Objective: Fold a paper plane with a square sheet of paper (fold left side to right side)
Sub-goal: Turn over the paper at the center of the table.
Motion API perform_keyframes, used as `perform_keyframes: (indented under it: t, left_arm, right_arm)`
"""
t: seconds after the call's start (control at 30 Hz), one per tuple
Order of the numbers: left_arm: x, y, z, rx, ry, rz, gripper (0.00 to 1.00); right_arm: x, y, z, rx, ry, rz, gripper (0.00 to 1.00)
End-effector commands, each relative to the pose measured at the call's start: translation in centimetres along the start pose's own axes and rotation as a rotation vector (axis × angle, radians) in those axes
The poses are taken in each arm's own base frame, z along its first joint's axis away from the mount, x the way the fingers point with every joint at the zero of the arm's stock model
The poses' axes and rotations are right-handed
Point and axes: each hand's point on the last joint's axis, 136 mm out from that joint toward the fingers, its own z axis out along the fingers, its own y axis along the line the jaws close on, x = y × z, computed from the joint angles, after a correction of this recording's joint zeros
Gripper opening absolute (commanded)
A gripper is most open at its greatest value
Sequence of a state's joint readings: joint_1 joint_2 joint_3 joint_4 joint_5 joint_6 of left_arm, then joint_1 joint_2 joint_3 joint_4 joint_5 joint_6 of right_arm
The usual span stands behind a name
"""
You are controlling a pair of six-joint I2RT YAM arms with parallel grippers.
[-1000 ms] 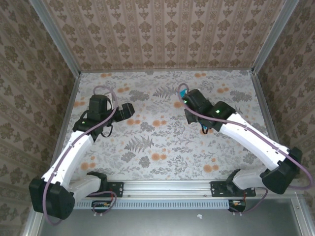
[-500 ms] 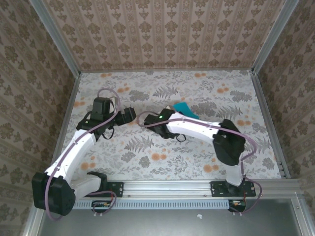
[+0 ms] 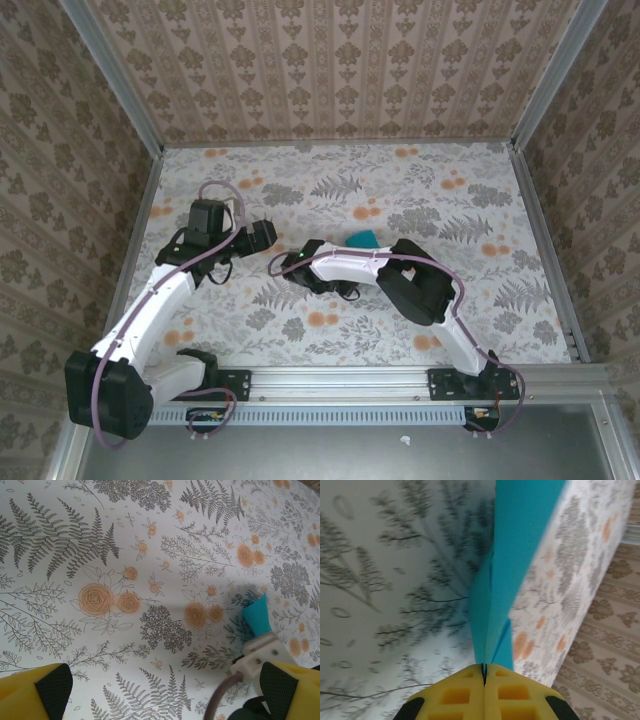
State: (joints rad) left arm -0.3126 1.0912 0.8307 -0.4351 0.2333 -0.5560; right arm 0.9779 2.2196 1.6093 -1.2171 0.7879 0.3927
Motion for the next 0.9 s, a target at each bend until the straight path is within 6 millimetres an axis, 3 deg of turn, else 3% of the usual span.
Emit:
perform_keyframes:
  t: [0.0,0.2,0.37,0.53,0.63,0.87]
  left_arm:
    - [0.2,-0.1,0.1,0.012,0.016,0.006,1.00]
    - [0.8,-0.3,0.2,0.031,0.038,-0.004,1.00]
    - [2.2,-0.8,0.9,0.071,0.081,-0.021,1.00]
    - [4.2,-3.1,2.8,0.139,0.156,0.002,1.00]
    - [5.7,-5.5,4.6,0.190,0.206,0.026,0.99]
    - [8.4,-10.7,9.4,0.272,0.279,0.033,0.98]
  right_arm:
    - [-0.2,2.6,-0.3,-0.137,0.015,0.002,0.11]
    - [0.0,2.4,-2.3,-0.286,-0.049,0.132,0.34]
    - [1.1,0.7,-4.6,-0.393,-0.134,0.260,0.51]
    - [2.3,-1.2,-6.6,-0.555,-0.256,0.423,0.68]
    - [2.9,-2.7,-6.5,-0.635,-0.310,0.527,0.76]
    - [6.6,-6.5,-3.8,-0.807,-0.378,0.874,0.89]
